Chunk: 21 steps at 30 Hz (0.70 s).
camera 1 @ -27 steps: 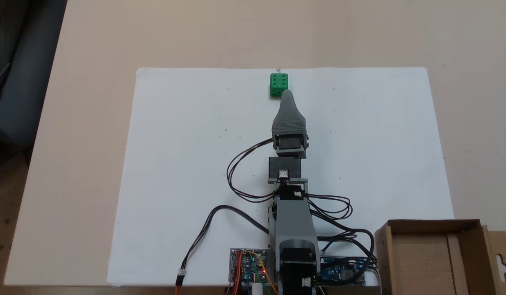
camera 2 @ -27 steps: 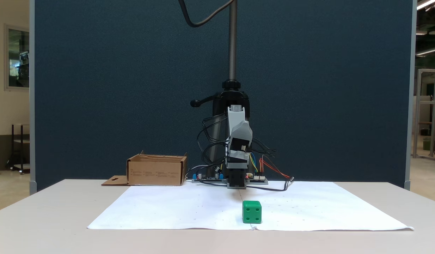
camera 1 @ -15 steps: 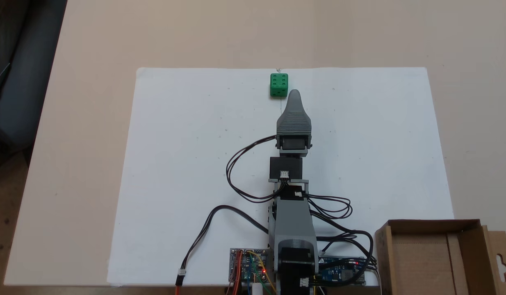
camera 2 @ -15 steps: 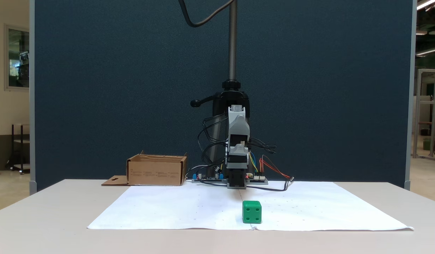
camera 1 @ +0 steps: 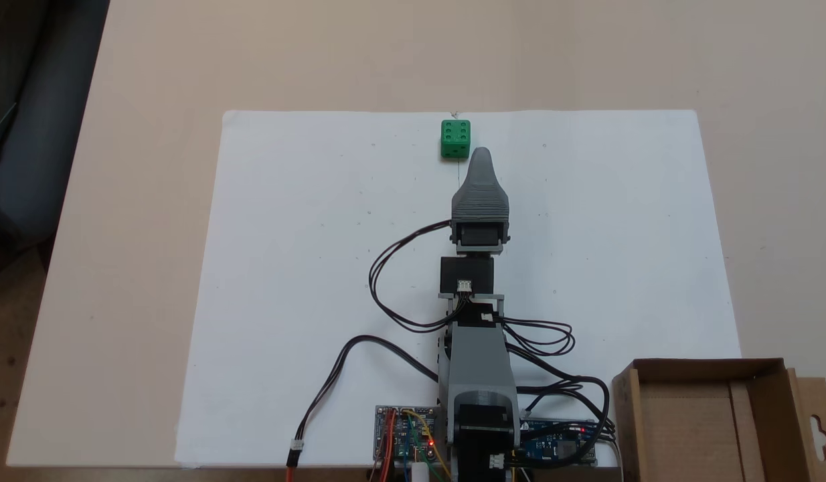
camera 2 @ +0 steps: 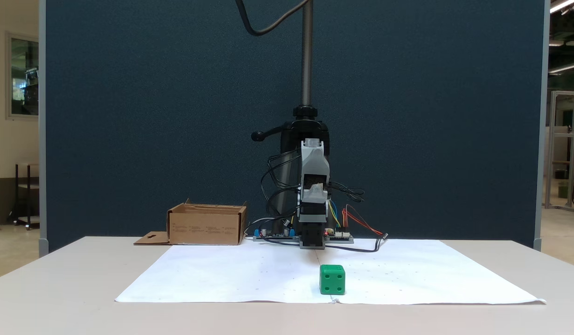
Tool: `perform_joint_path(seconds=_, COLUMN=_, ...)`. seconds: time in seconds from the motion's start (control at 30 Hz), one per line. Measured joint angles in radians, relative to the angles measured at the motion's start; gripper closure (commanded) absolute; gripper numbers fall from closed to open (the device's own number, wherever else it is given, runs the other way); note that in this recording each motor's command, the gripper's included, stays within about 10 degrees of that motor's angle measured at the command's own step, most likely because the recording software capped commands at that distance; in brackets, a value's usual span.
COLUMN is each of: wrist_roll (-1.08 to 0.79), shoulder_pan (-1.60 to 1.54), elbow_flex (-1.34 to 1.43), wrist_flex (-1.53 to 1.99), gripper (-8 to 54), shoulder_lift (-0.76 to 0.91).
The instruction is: Grasp a green dice and put it in the bin.
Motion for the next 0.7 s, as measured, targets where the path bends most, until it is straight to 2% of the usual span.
perform_joint_path(seconds=0.47, wrist_roll=0.0, shoulder_pan=0.0, elbow_flex=0.0, wrist_flex=-0.003, gripper=1.1, shoulder_lift=0.0)
perform_joint_path(seconds=0.7, wrist_roll=0.0, shoulder_pan=0.0, elbow_flex=0.0, wrist_flex=-0.003, gripper=3.6, shoulder_lift=0.0)
